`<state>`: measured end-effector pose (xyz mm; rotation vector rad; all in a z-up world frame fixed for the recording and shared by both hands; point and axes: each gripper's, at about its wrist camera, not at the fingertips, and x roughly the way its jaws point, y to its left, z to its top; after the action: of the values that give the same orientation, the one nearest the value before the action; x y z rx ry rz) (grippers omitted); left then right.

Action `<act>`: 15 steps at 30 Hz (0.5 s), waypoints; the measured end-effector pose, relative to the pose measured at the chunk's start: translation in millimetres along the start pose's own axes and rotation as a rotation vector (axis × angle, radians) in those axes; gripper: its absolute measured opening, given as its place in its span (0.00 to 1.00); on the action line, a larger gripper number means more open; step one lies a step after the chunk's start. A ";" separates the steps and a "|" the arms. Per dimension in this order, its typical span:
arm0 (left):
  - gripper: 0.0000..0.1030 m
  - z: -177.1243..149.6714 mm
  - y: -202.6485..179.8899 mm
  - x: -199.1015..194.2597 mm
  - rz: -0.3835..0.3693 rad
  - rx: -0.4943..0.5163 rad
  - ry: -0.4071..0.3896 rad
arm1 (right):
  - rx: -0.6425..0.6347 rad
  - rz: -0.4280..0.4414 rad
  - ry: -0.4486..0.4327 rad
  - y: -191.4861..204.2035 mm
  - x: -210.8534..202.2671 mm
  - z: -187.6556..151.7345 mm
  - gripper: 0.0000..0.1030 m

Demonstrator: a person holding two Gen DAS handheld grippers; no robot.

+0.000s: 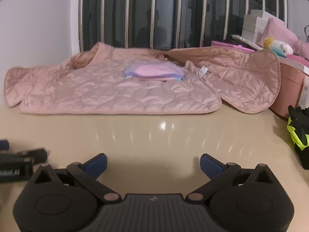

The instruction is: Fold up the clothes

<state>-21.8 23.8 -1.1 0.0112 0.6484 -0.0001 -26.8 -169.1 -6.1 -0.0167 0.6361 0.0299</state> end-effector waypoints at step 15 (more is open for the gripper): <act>0.99 13.3 -10.6 16.3 0.013 -0.014 0.026 | 0.003 0.047 0.040 1.4 11.6 9.6 1.00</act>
<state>-0.8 13.2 -0.5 0.0021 0.6744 0.0175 -11.8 -167.1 -5.3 0.0005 0.6762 0.0745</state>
